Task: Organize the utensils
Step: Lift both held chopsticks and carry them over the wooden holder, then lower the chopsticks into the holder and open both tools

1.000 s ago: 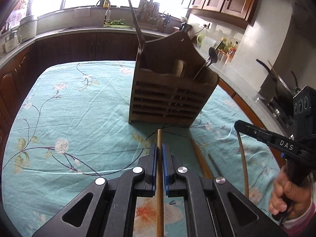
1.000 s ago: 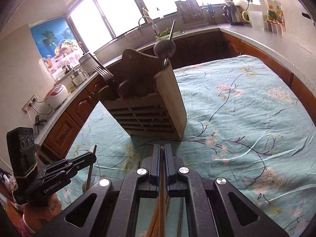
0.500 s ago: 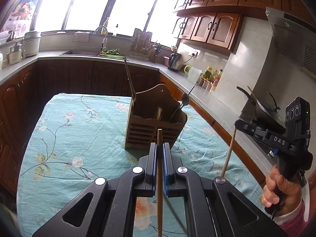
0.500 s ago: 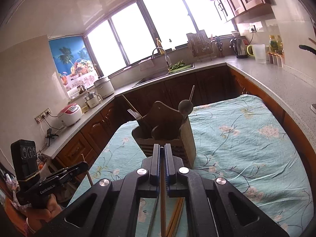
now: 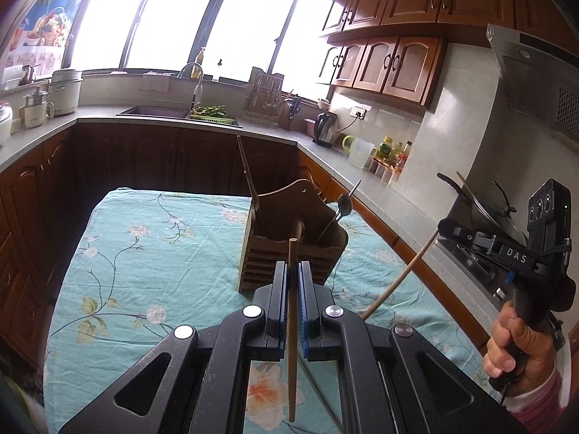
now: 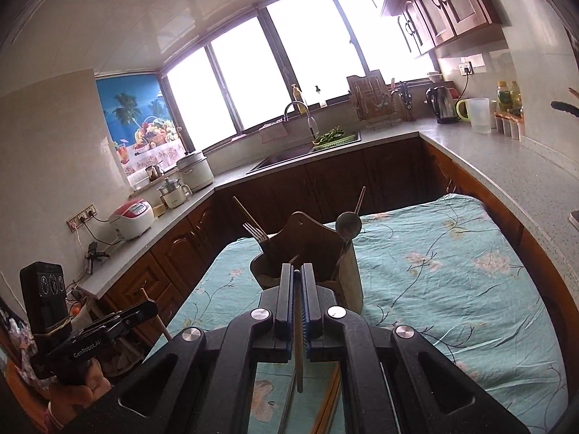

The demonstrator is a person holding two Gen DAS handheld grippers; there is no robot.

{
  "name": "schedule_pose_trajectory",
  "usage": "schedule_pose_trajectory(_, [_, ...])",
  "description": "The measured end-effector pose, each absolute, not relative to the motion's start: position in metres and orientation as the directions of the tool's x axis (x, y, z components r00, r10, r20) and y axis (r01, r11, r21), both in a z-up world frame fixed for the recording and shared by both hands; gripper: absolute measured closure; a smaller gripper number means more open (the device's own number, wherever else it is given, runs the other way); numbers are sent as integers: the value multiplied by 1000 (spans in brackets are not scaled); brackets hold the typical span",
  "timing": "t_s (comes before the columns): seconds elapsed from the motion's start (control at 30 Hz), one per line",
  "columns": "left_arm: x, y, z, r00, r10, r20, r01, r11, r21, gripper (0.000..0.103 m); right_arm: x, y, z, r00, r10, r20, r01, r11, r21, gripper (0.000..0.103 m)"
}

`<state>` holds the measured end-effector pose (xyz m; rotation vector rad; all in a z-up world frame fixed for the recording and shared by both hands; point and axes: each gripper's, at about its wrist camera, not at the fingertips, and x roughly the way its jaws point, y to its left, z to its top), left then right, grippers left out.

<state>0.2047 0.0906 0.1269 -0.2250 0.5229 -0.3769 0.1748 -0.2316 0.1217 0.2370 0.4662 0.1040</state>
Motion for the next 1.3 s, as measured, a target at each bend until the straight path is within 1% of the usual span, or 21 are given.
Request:
schedule_pose_trajectory(0.23, [211, 96, 136, 820, -400, -410, 290, 907, -305, 100, 178, -233, 130, 897, 146, -416, -45, 969, 243, 99])
schedule_pose_trajectory(0.4, [220, 102, 147, 844, -397, -361, 292, 904, -312, 100, 184, -235, 144, 910, 137, -392, -46, 972, 232, 99])
schedule_pose_trajectory(0.67, [247, 102, 173, 887, -370, -275, 290, 911, -293, 100, 202, -239, 184, 940, 126, -318, -56, 974, 220, 99])
schedule_pose_trajectory(0.9, [293, 99, 187, 911, -353, -212, 286, 913, -292, 100, 229, -249, 218, 965, 75, -252, -27, 981, 191, 99])
schedule_pose_trajectory(1.1, [337, 94, 176, 927, -323, -191, 253, 914, -316, 100, 261, -260, 216, 964, 46, -264, 5, 982, 187, 99])
schedule_pose_trajectory(1.3, [370, 83, 145, 931, -293, -217, 205, 913, -351, 100, 283, -270, 180, 949, 47, -310, 22, 976, 217, 99])
